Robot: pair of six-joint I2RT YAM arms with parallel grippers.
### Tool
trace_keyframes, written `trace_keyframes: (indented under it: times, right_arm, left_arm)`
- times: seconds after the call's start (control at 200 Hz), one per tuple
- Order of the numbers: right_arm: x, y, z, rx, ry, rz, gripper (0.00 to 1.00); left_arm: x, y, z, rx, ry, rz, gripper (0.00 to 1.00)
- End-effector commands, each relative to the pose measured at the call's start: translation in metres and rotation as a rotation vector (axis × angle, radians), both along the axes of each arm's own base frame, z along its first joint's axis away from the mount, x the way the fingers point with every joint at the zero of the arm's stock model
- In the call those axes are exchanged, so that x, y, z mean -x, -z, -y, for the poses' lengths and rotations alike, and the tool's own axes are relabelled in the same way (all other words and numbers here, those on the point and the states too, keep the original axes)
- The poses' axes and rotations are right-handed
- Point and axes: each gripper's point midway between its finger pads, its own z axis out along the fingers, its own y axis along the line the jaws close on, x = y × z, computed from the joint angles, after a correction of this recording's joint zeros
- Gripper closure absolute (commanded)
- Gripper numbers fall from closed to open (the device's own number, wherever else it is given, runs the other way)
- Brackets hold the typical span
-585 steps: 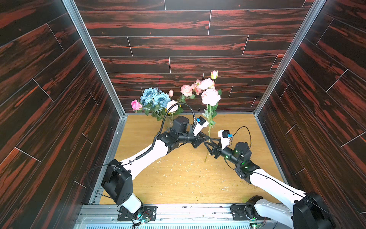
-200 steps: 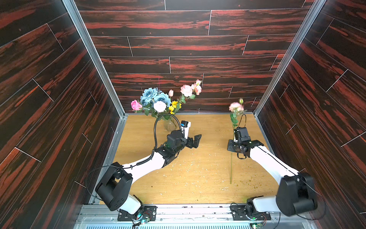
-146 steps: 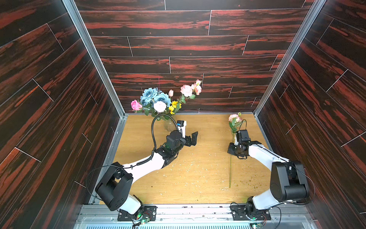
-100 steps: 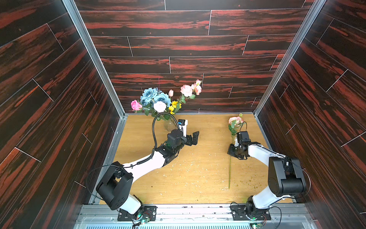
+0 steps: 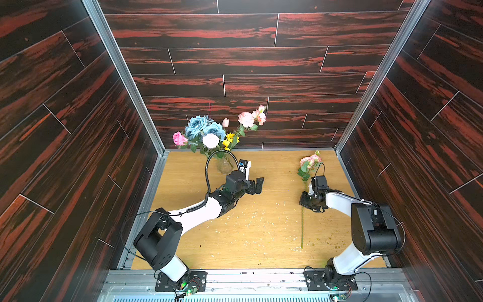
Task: Pick out pink flowers from the vase
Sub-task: Place the flower at the center of the board, then pick up the flower from the vase.
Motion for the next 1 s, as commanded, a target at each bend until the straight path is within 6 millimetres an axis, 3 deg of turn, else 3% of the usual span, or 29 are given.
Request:
trace_keyframes:
  times: [0.0,0.17,0.311,0.421,0.511,0.676,0.852,0.997]
  right_arm:
    - [0.007,-0.002,0.005,0.018,0.017,-0.001,0.82]
    - [0.007,-0.033,0.017,0.102,0.051,0.058,0.7]
    - [0.0,-0.09,0.018,0.199,0.072,0.203,0.51]
    - [-0.014,-0.138,-0.013,0.162,-0.01,0.375,0.38]
    - [-0.025,-0.163,-0.045,0.106,-0.103,0.501,0.34]
    - [-0.025,-0.174,-0.081,0.008,-0.2,0.648,0.32]
    - [-0.003,-0.161,-0.083,-0.081,-0.187,0.733,0.31]
    - [0.001,-0.16,-0.093,-0.136,-0.206,0.739,0.31]
  left_arm:
    - [-0.004,-0.011,-0.002,-0.01,-0.007,0.019,0.0]
    - [-0.002,-0.013,-0.009,-0.032,-0.017,0.033,0.0]
    - [-0.005,-0.01,-0.031,-0.079,-0.109,0.06,0.0]
    - [-0.01,-0.009,-0.048,-0.114,-0.172,0.092,0.0]
    - [-0.016,-0.011,-0.062,-0.14,-0.228,0.111,0.0]
    - [-0.023,-0.017,-0.09,-0.147,-0.338,0.181,0.04]
    - [-0.011,-0.015,-0.115,-0.046,-0.383,0.284,0.05]
    - [-0.008,-0.014,-0.122,-0.042,-0.392,0.309,0.05]
